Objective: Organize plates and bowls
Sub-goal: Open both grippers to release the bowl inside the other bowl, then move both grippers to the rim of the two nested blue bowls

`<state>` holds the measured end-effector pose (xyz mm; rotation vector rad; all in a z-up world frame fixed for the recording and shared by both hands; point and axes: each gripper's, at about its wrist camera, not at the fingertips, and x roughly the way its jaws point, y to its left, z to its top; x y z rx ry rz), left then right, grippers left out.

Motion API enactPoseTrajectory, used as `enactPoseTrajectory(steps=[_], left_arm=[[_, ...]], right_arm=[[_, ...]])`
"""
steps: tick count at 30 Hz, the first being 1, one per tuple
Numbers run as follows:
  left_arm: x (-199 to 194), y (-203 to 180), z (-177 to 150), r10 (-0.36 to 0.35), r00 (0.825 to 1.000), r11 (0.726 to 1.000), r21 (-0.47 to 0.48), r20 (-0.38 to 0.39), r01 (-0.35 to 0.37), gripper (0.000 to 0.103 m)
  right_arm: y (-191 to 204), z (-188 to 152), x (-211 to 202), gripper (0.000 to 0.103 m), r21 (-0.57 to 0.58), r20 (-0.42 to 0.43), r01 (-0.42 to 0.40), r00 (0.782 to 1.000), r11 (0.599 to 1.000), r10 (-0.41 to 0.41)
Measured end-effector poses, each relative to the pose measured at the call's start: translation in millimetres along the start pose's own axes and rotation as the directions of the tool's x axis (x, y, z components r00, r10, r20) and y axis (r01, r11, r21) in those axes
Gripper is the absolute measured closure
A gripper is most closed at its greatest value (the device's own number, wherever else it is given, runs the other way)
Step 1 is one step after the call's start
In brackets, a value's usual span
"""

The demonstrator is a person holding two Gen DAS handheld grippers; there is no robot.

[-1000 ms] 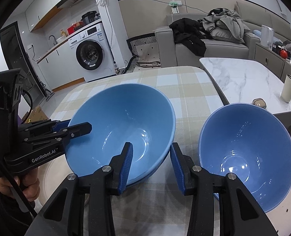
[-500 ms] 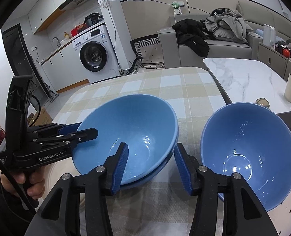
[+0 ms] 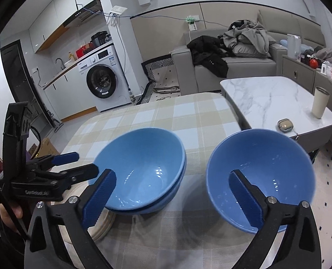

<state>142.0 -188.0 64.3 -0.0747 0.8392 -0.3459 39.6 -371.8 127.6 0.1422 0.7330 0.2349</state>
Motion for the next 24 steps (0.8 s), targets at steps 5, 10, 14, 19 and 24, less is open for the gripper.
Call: enactPoseTrajectory(steps=[5,10,14,19,24], left_arm=[[-6.7,-25.8,-5.3,-0.068,0.998,0.998,0.01,-0.013,0.068,0.001],[-3.7,-59.3,-9.6,-0.104,0.994,0.993,0.056,-0.033,0.106,0.001],[-2.1,-85.5,-10.8,-0.144,0.988,0.986,0.082,-0.049,0.147,0.001],[-1.2,-114.5,-13.8,-0.159,0.986,0.981,0.106,-0.055,0.164,0.001],[2.4,-139.4,-16.8,-0.196,0.978,0.973,0.112,-0.078,0.204,0.001]], right_arm=[[-8.2,-0.2,-21.7,0.0,0.005,0.037,0.04,0.998,0.999,-0.04],[-24.6,-3.7,-43.7,0.0,0.027,0.061,0.077,0.995,0.997,-0.078],[-39.3,-7.1,-59.3,0.0,0.052,0.074,0.114,0.99,0.992,-0.118],[-58.8,-13.2,-82.2,0.0,0.091,0.105,0.152,0.981,0.984,-0.161],[-84.8,-24.8,-94.0,0.0,0.149,0.1,0.188,0.974,0.971,-0.204]])
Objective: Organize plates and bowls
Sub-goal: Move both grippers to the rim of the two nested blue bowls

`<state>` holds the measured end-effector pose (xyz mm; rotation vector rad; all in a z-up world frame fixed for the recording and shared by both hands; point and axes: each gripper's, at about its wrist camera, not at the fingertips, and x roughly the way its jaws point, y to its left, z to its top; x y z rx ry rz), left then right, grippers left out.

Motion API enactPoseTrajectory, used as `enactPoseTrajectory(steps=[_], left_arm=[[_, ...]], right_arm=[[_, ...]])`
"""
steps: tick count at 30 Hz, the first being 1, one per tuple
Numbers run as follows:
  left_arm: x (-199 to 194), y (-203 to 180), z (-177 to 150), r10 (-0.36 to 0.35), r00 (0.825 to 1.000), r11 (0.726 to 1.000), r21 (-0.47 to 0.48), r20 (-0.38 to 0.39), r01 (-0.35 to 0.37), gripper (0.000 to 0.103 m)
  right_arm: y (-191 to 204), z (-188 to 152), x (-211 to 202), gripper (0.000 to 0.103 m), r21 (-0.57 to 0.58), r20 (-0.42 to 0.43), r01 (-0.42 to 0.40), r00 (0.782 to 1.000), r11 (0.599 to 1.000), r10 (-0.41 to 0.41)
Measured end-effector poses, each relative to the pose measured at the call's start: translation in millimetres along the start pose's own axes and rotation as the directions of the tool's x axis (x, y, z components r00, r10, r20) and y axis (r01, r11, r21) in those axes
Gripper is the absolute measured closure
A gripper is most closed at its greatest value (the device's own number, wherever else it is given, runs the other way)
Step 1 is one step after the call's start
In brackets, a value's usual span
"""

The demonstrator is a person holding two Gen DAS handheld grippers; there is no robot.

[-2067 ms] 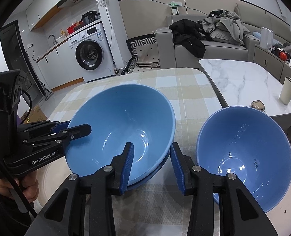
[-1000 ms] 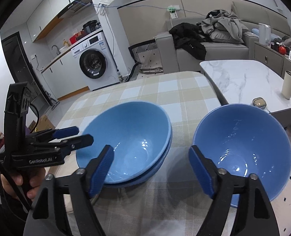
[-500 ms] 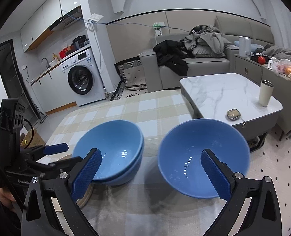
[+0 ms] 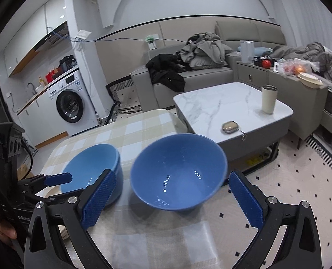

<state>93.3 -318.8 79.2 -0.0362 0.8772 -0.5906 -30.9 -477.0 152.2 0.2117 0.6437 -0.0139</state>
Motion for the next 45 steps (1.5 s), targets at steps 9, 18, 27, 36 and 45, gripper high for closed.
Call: enactPoseTrajectory(steps=[9,18,27,36,45], left_arm=[[19.7,-35.4,15.0,-0.053,0.998,0.998,-0.024,-0.018,0.053,0.008],[48.6,-52.2,16.9,-0.107,0.99,0.994,-0.025,-0.092,0.106,0.051],[67.2,-47.6,22.4,-0.059,0.994,0.997,-0.061,-0.091,0.054,0.052],[88.2,-40.8,29.1,-0.036,0.993,0.996,-0.084,-0.11,0.027,0.052],[96.3,-38.9,30.1,0.001,0.995,0.997,-0.081,-0.101,-0.01,0.06]], right_arm=[[-41.7,-16.4,0.5,0.011,0.066,-0.031,0.061,0.998,0.996,-0.059],[-57.0,-19.1,14.1,0.031,0.078,-0.07,0.034,0.997,0.996,-0.028],[-64.5,-12.9,46.2,0.039,0.1,-0.114,0.027,0.993,0.995,-0.015],[-61.1,0.8,80.3,0.047,0.06,-0.129,0.026,0.991,0.998,-0.018],[-57.3,6.0,94.2,0.068,0.028,-0.135,0.048,0.99,0.998,-0.044]])
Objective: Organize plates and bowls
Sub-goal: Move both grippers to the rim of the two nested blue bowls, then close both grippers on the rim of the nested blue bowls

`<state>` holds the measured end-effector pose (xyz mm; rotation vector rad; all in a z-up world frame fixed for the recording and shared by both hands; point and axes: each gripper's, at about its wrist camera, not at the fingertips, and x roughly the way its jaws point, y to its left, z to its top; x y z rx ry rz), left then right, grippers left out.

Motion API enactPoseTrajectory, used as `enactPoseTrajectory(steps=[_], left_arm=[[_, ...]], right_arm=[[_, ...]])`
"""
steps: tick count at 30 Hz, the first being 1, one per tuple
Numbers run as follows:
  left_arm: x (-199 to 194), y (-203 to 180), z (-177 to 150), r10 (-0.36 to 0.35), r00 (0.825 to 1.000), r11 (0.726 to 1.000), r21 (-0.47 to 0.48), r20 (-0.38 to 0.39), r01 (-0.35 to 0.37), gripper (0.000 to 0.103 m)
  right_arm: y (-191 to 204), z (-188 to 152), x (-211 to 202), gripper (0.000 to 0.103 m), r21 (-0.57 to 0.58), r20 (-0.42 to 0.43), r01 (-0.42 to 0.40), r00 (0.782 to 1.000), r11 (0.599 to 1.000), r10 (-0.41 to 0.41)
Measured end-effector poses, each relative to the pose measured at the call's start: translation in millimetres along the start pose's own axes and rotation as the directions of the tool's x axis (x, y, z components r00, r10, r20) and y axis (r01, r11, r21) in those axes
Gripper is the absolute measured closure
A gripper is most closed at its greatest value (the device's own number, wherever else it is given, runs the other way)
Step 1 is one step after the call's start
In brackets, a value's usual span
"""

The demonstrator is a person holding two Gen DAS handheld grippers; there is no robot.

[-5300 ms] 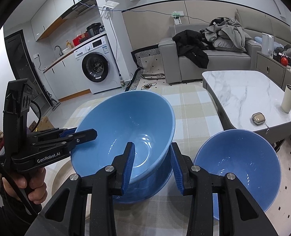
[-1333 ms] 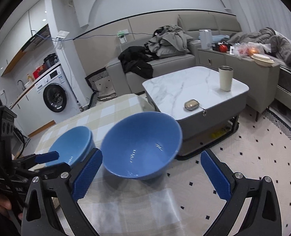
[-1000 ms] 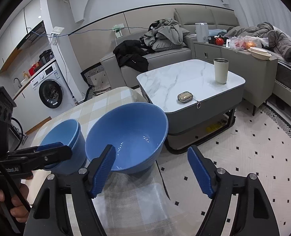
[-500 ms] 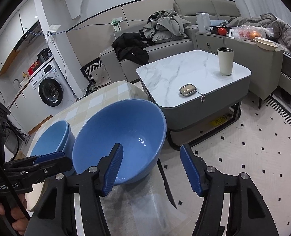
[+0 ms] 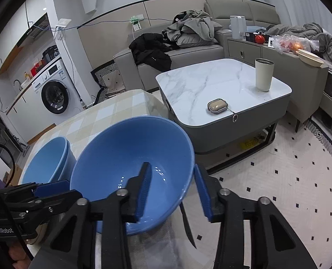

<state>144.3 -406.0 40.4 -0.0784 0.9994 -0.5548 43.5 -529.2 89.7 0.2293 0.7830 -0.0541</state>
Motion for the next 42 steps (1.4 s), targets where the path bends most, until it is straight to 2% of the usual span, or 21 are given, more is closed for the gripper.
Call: enactPoseTrajectory(steps=[4,9,42], left_arm=[[2.0,3.7,2.0,0.025,1.0,1.0,0.003,0.007,-0.025,0.068],[9.2,10.4,2.8,0.032,0.999,0.999,-0.003,-0.01,-0.032,0.076],[-9.3,6.5,-7.4,0.012,1.0,0.999,0.042,0.019,-0.013,0.076]], right_arm=[[-3.2,-1.5,0.1,0.076,-0.005,0.002,0.009,1.0,1.0,-0.009],[-2.8,-4.2,1.0,0.077,-0.015,0.0,0.018,1.0,1.0,-0.018],[2.3,-11.8,-11.7,0.077,-0.034,0.021,0.044,0.999,0.998,-0.043]])
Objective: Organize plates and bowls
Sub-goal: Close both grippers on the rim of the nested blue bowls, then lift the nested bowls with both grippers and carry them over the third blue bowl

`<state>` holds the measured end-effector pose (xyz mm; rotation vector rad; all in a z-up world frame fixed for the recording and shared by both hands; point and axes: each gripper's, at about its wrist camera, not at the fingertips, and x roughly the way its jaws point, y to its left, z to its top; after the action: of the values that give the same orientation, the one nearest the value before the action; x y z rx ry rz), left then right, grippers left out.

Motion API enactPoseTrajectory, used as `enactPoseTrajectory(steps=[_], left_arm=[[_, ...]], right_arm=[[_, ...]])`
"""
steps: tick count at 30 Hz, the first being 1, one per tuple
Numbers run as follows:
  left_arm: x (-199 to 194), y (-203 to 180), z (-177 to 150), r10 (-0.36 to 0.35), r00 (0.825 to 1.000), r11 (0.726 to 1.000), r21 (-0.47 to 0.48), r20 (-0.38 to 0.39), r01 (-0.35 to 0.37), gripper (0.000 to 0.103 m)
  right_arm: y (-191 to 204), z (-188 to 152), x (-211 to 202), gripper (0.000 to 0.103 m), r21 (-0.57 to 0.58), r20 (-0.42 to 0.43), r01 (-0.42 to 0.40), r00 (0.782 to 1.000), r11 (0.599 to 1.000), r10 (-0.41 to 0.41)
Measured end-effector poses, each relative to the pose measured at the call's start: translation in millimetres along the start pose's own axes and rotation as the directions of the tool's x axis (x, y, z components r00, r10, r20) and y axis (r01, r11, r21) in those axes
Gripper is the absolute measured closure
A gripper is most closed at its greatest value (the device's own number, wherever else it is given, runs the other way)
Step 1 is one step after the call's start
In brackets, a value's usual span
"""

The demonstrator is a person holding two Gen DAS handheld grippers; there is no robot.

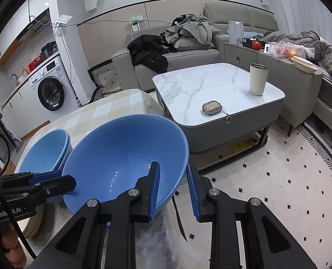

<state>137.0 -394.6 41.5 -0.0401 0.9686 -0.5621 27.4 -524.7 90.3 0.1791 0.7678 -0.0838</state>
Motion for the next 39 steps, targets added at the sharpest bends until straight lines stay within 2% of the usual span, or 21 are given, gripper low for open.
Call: enactPoseTrajectory(steps=[39], left_arm=[[-100.6,-5.5,-6.8,-0.037,0.99,0.997,0.074,0.133,0.027,0.076]], right_arm=[[35.8,4.7,-70.3,0.077,-0.053,0.12,-0.001,0.993,0.999,0.007]])
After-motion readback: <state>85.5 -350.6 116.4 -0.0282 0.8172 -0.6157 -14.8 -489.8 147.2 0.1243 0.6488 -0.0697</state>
